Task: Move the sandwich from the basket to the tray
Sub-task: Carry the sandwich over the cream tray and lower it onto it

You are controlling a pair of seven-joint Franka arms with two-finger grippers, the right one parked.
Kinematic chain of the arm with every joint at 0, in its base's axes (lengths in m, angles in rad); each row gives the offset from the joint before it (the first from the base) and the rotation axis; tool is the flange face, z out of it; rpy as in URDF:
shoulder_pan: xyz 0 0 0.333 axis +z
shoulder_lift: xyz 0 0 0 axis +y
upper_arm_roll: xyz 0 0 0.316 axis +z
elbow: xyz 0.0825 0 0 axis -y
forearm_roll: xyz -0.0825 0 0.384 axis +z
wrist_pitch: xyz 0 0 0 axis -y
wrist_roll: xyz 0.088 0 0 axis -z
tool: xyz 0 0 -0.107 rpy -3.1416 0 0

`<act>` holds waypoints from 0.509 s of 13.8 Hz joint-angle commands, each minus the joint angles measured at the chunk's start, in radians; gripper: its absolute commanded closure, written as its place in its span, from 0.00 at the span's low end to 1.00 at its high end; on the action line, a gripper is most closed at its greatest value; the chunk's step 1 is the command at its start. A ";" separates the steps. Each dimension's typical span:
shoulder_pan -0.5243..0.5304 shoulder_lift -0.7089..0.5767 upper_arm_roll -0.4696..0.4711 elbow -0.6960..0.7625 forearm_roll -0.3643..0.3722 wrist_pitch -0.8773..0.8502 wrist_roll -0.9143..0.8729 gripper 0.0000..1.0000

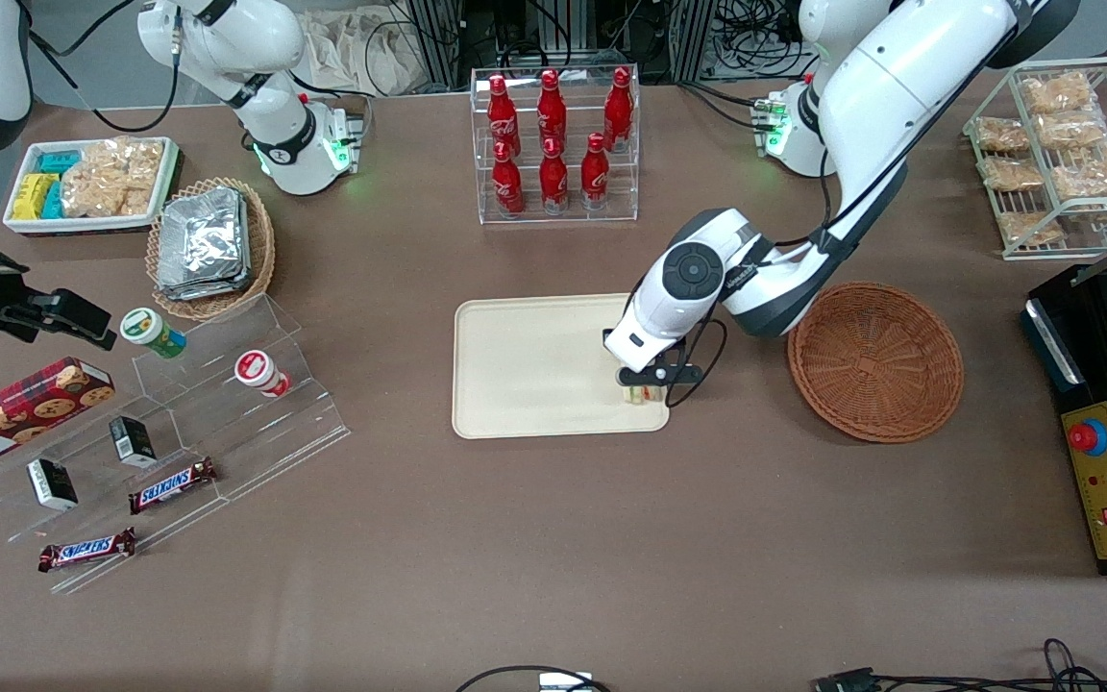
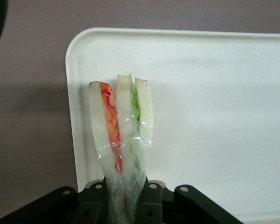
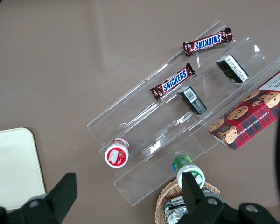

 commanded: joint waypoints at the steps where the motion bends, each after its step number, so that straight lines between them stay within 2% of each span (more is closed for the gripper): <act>1: 0.009 0.011 -0.003 -0.025 0.022 0.054 -0.010 1.00; 3: 0.009 0.014 0.000 -0.036 0.022 0.063 -0.010 1.00; 4: 0.009 0.014 0.000 -0.036 0.021 0.062 -0.012 0.87; 5: 0.011 0.015 0.002 -0.036 0.021 0.060 -0.015 0.21; 6: 0.011 0.017 0.002 -0.038 0.021 0.057 -0.015 0.00; 7: 0.011 0.015 0.000 -0.038 0.021 0.054 -0.016 0.00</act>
